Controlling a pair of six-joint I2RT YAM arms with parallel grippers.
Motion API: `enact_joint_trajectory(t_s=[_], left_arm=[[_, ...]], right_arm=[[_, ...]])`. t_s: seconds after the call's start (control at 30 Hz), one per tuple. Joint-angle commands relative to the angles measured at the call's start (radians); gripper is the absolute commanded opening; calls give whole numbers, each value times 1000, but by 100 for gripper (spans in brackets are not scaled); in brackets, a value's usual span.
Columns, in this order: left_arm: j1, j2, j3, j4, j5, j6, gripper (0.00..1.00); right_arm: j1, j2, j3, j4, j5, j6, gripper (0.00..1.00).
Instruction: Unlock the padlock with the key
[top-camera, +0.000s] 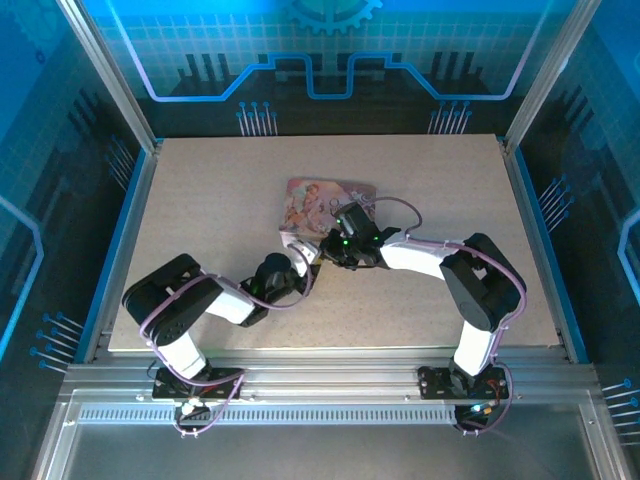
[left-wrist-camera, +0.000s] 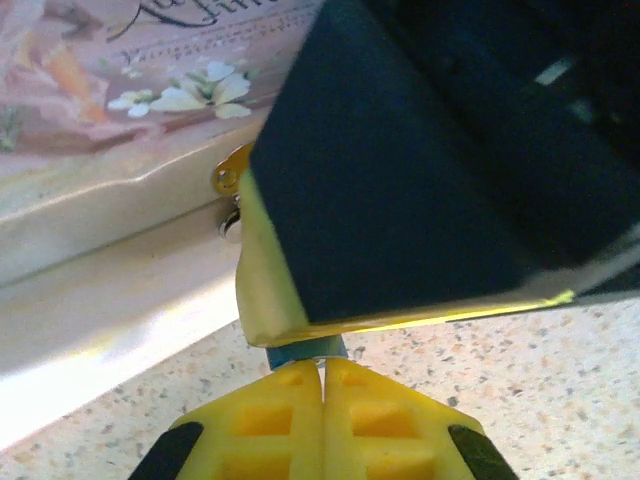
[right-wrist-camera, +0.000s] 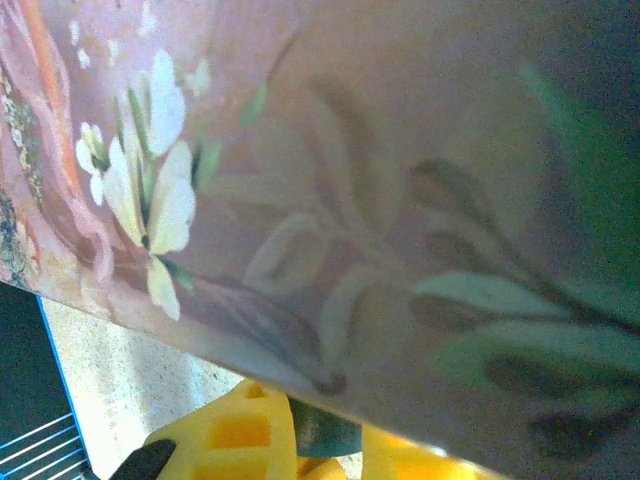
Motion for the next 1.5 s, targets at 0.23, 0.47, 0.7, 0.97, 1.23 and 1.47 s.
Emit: enact_joint_trajectory(t_s=[0.23,0.47,0.7,0.97,1.23,1.47], left_arm=[[-195,64,-19,77,-251,421,0],[-295,179,1,183,-369,485,0],[-124,-6,-55,22,-39,54,0],[-12,-6,-74,40,147,-112,0],[-2,33,-72,99,151,-162,0],[18,21,-69,122,185,-225,0]], right_arm=[[-9,6,15,-80,-136,84,0],[-14,-1,10,-101,-134,69,0],[-14,-32,-7,-89,-111,41,0],[-2,-92,-1,-146,-57,-6,28],[-5,-121,-23,-150,-35,-6,56],[1,-115,-47,-129,-34,15,57]])
